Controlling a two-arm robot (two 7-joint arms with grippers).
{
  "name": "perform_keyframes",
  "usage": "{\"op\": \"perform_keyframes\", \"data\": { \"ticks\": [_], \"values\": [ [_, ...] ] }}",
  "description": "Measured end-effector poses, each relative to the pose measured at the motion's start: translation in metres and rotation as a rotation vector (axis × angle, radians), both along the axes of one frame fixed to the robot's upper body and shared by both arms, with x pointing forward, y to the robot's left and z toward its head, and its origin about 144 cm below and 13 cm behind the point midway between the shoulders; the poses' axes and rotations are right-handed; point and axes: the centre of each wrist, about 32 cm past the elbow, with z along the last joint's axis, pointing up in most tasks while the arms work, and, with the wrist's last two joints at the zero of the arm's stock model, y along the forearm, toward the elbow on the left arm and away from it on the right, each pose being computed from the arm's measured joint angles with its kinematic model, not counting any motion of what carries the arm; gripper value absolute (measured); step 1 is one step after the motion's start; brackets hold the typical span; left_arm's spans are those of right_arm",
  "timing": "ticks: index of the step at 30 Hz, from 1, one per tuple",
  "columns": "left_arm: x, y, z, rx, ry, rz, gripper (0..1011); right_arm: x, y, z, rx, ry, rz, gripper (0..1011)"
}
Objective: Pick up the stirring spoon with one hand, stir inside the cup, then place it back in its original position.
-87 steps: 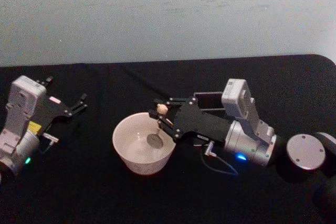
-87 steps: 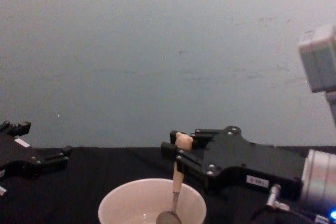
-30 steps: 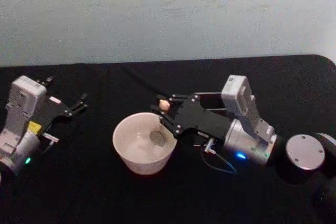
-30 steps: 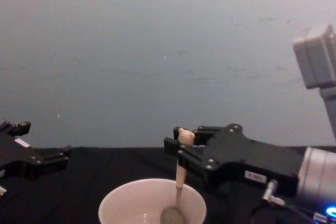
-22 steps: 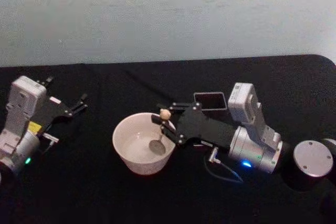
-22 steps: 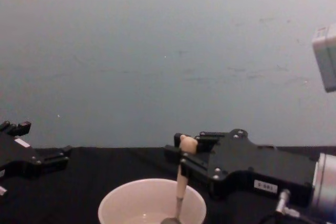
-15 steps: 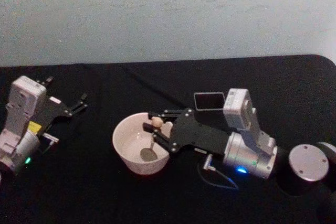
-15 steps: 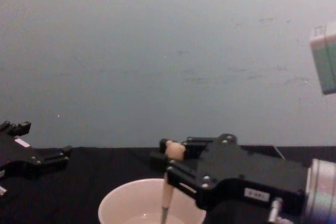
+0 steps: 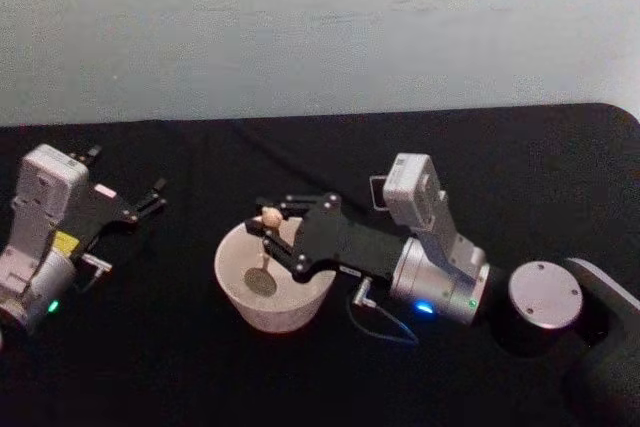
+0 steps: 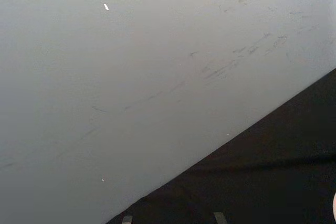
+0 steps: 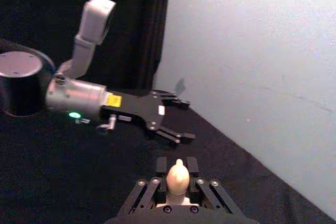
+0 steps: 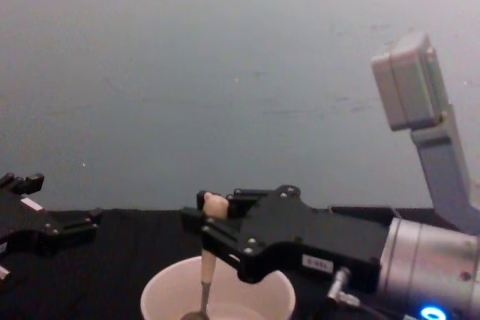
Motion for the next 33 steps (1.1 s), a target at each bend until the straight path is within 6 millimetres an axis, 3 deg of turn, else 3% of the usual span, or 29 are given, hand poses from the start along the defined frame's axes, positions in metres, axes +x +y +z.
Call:
{"op": "perform_keyframes", "data": {
  "ticks": [16,33],
  "values": [
    [0.0,0.0,0.0,0.0,0.0,0.0,1001,0.013,-0.011,0.002,-0.004,-0.011,-0.084,215],
    [0.0,0.0,0.0,0.0,0.0,0.0,1001,0.005,-0.028,0.002,-0.024,-0.011,-0.094,215]
  ]
}}
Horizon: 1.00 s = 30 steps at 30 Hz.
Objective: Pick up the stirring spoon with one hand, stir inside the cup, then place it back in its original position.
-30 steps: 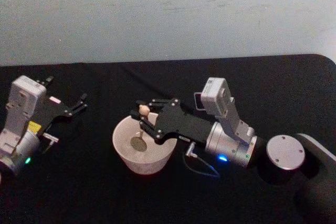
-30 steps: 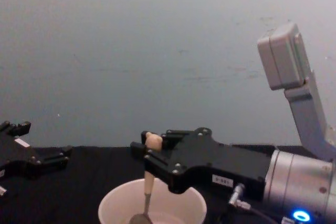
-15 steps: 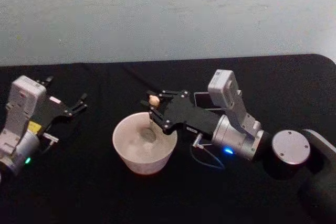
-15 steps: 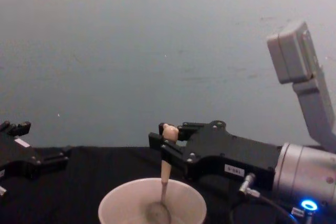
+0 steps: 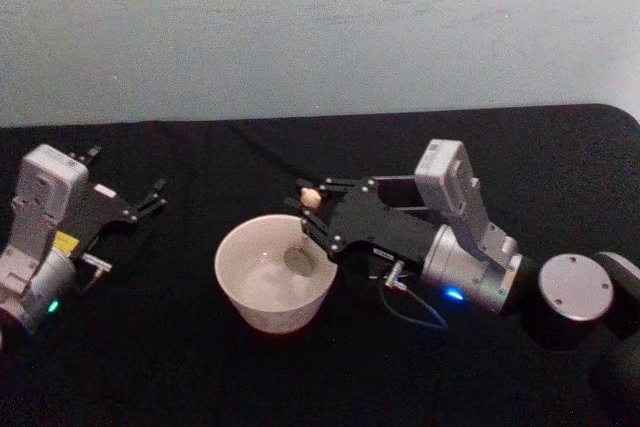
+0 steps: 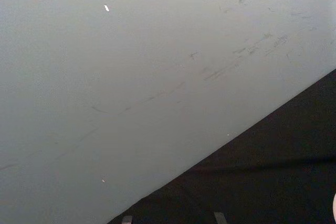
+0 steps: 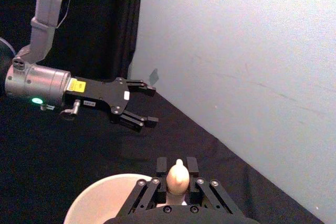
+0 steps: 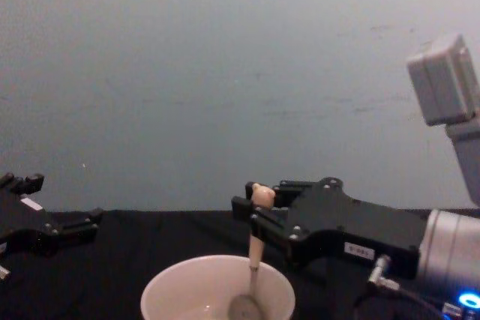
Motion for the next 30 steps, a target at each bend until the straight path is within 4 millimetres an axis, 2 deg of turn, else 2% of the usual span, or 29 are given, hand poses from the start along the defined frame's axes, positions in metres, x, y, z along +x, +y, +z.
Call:
{"op": "perform_keyframes", "data": {
  "ticks": [7,12,21,30],
  "values": [
    [0.0,0.0,0.0,0.0,0.0,0.0,1001,-0.012,-0.009,0.003,0.006,0.004,0.02,215],
    [0.0,0.0,0.0,0.0,0.0,0.0,1001,-0.02,-0.008,0.004,0.016,0.015,0.053,215],
    [0.0,0.0,0.0,0.0,0.0,0.0,1001,-0.027,0.01,-0.001,0.023,0.039,0.117,215],
    [0.0,0.0,0.0,0.0,0.0,0.0,1001,-0.014,0.028,-0.005,0.039,0.043,0.073,215]
  ]
}}
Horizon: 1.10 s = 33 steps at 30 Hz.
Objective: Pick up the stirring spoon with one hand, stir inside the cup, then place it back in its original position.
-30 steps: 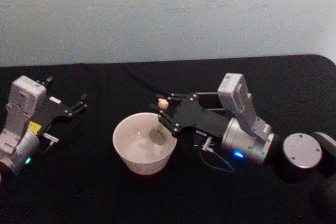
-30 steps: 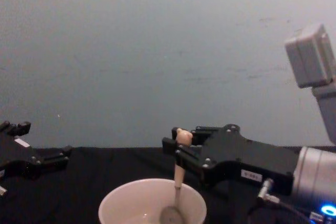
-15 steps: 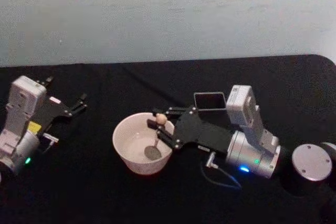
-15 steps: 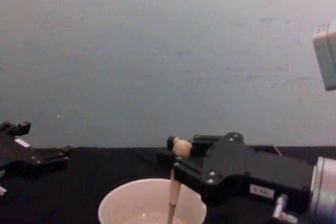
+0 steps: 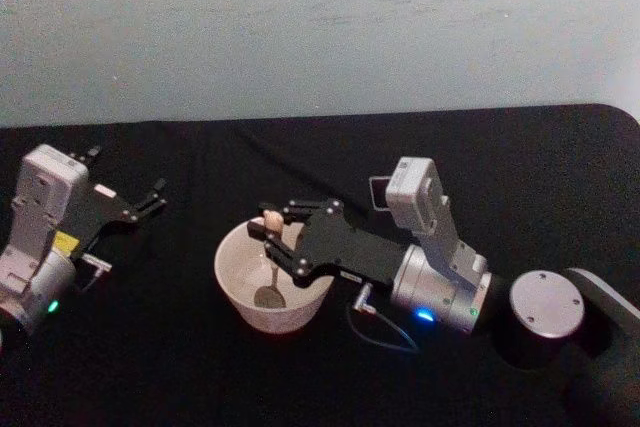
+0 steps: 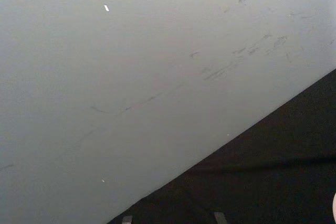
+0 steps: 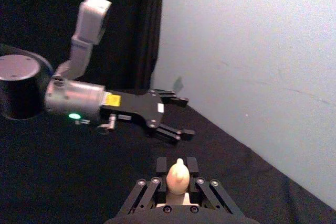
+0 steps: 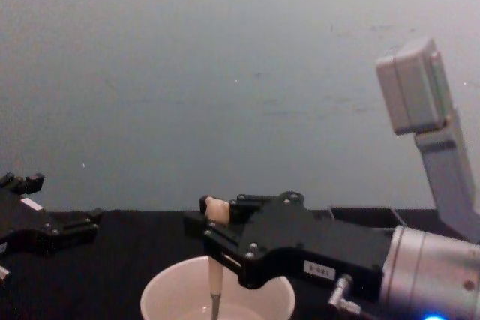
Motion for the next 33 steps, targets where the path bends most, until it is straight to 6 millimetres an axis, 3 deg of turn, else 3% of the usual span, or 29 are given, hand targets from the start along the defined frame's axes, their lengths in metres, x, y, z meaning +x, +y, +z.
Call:
{"op": "perform_keyframes", "data": {
  "ticks": [9,33],
  "values": [
    [0.0,0.0,0.0,0.0,0.0,0.0,1001,0.012,-0.003,-0.002,-0.012,-0.005,-0.057,215],
    [0.0,0.0,0.0,0.0,0.0,0.0,1001,0.013,-0.021,-0.001,-0.029,-0.017,-0.106,215]
  ]
}}
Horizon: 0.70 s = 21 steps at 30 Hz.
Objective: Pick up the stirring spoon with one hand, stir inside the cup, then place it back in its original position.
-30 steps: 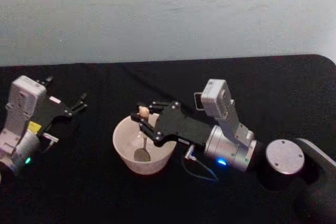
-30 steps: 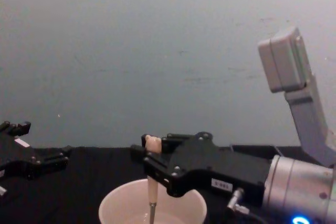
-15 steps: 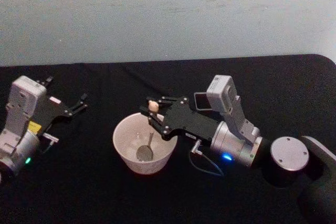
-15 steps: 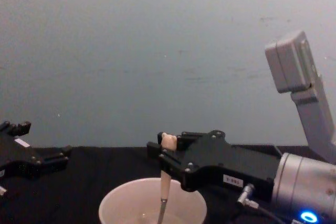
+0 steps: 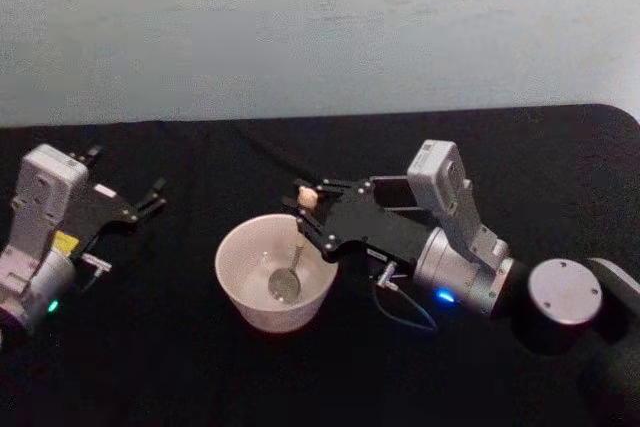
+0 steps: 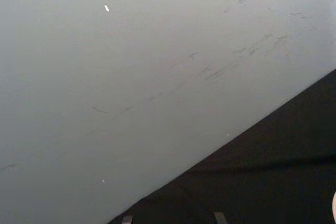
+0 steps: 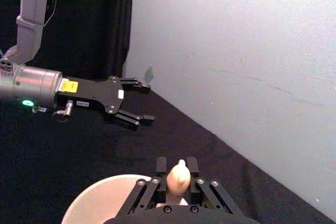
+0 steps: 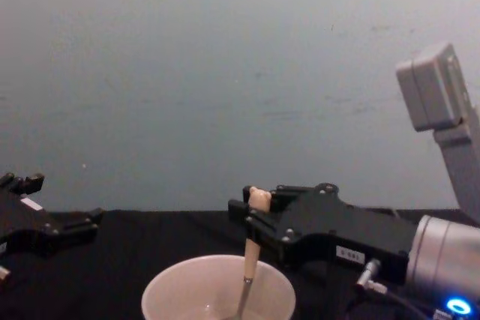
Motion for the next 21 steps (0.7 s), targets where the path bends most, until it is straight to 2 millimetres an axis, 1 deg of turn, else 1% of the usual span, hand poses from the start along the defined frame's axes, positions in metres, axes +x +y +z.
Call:
{"op": "perform_keyframes", "data": {
  "ticks": [14,21],
  "values": [
    [0.0,0.0,0.0,0.0,0.0,0.0,1001,-0.0033,-0.0048,0.0016,0.006,0.0,-0.002,215],
    [0.0,0.0,0.0,0.0,0.0,0.0,1001,-0.0094,-0.0097,0.0039,0.014,0.002,0.003,215]
  ]
}}
